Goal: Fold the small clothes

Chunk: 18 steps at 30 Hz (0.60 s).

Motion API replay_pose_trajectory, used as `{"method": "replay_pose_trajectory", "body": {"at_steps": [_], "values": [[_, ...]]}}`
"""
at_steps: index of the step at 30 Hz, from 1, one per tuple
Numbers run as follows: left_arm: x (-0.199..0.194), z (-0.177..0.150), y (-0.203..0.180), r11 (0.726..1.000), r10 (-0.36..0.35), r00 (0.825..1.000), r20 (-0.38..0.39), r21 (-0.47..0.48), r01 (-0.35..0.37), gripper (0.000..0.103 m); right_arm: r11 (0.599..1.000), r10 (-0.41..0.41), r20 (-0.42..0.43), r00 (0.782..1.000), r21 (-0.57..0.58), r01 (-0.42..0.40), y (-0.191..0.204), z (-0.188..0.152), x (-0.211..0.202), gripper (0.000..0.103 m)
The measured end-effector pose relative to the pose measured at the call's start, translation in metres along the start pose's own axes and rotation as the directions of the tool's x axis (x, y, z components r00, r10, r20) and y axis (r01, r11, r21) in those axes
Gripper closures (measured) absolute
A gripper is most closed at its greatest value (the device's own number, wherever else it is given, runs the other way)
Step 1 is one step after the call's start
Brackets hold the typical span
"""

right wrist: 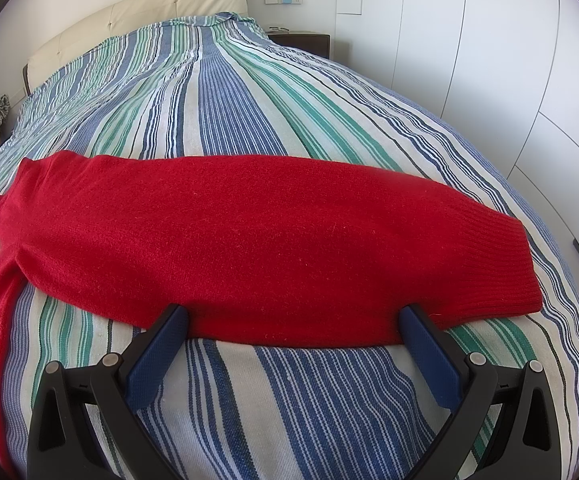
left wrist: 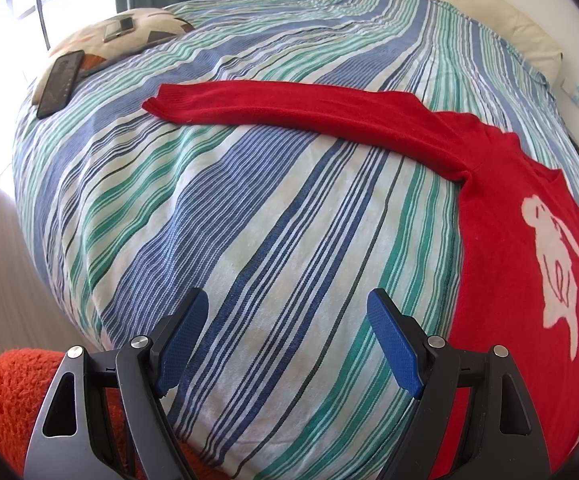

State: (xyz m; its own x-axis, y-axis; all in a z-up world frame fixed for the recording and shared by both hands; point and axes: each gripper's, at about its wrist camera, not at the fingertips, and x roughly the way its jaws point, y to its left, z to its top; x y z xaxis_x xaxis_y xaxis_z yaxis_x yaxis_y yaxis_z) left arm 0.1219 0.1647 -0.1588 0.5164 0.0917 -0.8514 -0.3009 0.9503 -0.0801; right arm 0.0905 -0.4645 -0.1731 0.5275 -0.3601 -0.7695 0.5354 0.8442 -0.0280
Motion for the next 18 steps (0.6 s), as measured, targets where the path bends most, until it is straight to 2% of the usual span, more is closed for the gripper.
{"method": "replay_pose_trajectory", "body": {"at_steps": [18], "values": [[-0.0009,0.0009,-0.0036,1.0,0.0,1.0,0.005,0.008,0.0,0.02,1.0,0.0,0.0,1.0,0.0,0.0,-0.0005,-0.0001,-0.0001,0.0]]}}
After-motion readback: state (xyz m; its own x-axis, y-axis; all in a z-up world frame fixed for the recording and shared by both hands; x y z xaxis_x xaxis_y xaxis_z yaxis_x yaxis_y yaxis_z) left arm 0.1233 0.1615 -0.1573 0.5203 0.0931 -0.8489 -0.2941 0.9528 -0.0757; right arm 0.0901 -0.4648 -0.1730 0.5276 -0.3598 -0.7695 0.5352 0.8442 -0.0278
